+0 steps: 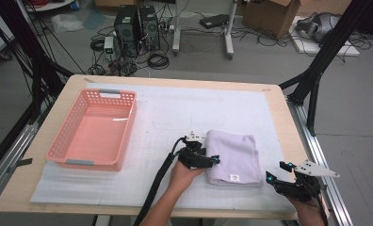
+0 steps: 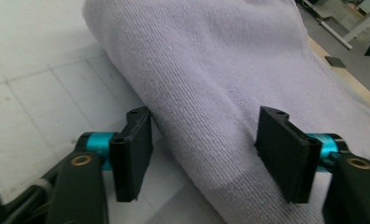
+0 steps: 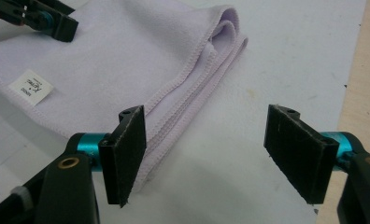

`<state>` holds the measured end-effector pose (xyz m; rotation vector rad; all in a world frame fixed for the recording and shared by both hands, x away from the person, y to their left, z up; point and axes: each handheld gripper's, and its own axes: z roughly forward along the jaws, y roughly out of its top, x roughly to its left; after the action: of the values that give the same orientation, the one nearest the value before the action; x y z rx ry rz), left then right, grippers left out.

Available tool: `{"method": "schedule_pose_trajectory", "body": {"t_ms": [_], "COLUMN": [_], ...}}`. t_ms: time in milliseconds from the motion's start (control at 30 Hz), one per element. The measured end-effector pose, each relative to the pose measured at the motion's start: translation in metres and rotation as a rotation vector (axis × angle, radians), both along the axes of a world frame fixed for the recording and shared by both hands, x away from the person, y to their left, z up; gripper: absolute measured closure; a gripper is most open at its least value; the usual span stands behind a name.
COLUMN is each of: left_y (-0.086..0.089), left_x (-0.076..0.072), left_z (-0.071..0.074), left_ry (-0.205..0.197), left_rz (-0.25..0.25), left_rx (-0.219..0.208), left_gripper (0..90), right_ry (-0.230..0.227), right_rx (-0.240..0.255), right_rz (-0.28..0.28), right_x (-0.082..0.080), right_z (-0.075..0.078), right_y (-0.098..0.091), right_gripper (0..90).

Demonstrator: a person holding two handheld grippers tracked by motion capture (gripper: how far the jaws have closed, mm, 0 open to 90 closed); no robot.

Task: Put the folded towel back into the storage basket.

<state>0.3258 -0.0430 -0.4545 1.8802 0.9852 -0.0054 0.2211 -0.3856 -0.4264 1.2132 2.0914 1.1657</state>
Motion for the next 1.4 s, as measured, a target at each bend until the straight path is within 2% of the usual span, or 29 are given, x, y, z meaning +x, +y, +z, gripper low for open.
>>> {"method": "schedule_pose_trajectory", "body": {"t_ms": [167,267,333,667,800,933,967,1000,1200,1267,1367,1400], "left_y": [-0.001,0.001,0.002,0.010,0.019,0.030,0.030,0.037,0.050,0.058,0.062,0.067], "left_x": [0.000,0.000,-0.001,-0.007,-0.011,-0.017,-0.017,-0.020,-0.027,-0.030,-0.032,-0.033], "left_z": [0.000,0.001,0.002,0.010,0.017,0.024,0.024,0.025,0.030,0.037,0.041,0.046], "left_ry": [0.022,0.016,0.011,-0.021,-0.069,-0.127,-0.127,-0.152,-0.199,-0.232,-0.248,-0.266], "left_rz": [-0.023,-0.035,-0.036,-0.064,-0.070,-0.069,-0.069,-0.069,-0.069,-0.058,-0.053,-0.053], "left_rx": [-0.011,-0.022,-0.028,-0.025,-0.019,-0.034,-0.034,-0.036,-0.036,-0.054,-0.062,-0.065], "left_gripper": [55.4,69.1,72.5,75.0,75.5,75.9,76.0,76.0,76.8,76.8,77.0,77.0], "right_ry": [0.001,0.001,0.003,0.004,0.000,-0.002,0.001,0.002,-0.002,0.000,0.001,0.001], "right_rx": [-0.005,-0.007,-0.006,-0.002,-0.001,0.002,0.003,0.005,0.001,0.002,0.001,0.002], "right_rz": [0.004,0.009,0.008,-0.002,-0.004,-0.005,-0.006,-0.007,-0.002,-0.002,0.000,0.001], "right_x": [0.001,0.001,0.001,-0.001,-0.002,-0.002,-0.002,-0.002,-0.002,-0.001,-0.001,-0.001], "right_z": [0.000,0.000,0.000,0.000,0.000,0.001,0.001,0.001,0.001,0.001,0.001,0.001], "right_y": [0.002,0.003,0.003,-0.001,-0.002,-0.002,-0.002,-0.001,0.000,0.000,0.001,0.002], "right_gripper": [28.8,28.8,28.8,28.8,28.8,28.8,28.8,28.8,28.8,28.8,28.8,28.8]}}
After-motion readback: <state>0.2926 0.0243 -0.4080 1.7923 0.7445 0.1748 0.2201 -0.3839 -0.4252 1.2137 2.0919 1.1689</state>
